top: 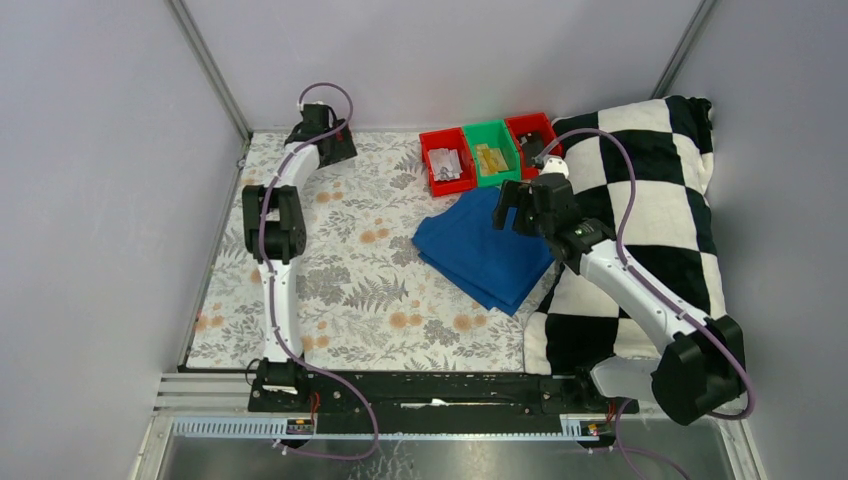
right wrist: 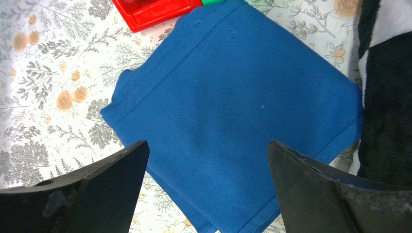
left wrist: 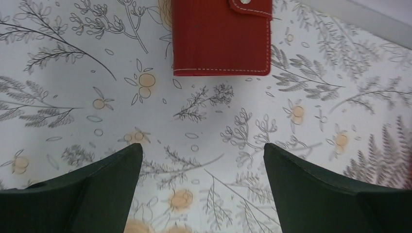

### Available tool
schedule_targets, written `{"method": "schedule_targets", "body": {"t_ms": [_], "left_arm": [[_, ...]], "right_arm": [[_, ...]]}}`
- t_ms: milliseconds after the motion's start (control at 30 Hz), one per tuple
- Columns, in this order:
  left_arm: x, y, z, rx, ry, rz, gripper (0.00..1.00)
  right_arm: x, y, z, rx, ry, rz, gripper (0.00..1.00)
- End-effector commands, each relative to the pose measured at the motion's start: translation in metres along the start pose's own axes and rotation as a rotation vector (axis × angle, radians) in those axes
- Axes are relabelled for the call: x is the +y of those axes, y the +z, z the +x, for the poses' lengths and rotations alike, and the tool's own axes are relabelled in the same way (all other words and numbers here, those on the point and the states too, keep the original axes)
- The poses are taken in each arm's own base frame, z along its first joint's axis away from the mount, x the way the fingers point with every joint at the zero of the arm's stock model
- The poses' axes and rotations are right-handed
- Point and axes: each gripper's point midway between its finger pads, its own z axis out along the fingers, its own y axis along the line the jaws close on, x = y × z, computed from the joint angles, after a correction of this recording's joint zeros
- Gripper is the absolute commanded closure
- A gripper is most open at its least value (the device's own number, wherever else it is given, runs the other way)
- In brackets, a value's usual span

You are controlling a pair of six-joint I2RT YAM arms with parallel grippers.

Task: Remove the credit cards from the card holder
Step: Move the card holder to the center of the board.

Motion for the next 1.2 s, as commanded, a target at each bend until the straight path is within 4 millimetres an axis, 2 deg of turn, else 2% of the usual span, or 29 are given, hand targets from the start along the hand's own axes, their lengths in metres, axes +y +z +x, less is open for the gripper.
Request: {"method": "schedule_targets", "body": {"t_ms": [0,300,500,700,900,1067,1167], "left_arm": [[-0.003,0.019,-0.024,-0.110,0.029,-0.004,0.01],[-0.006,0.048,-0.031,-0.174,0.036,0.008,0.01],[-0.010,0.070,-0.027,-0.189,0.009,-0.002,0.01],[-0.014,0.080,-0.022,-0.199,0.039,-0.025,0.01],[-0.012,0.083,-0.029,-0.221,0.039,-0.067,0.02],[-0.015,0.084,-0.033,-0.234,0.037,-0.067,0.20],[-0.016,0.082,-0.034,-0.244,0.042,-0.075,0.25]], "right_arm": [[0.020,0.008,-0.019,-0.021,0.014,-0.051,0.00],[0.029,0.033,-0.016,0.019,0.014,-0.065,0.00],[0.033,0.039,-0.018,0.021,0.016,-0.070,0.00],[0.030,0.043,-0.013,0.026,0.018,-0.063,0.00],[0.036,0.049,-0.011,0.045,0.025,-0.084,0.00],[0.038,0.053,-0.009,0.056,0.028,-0.092,0.00],[0.038,0.053,-0.007,0.060,0.029,-0.093,0.00]]}}
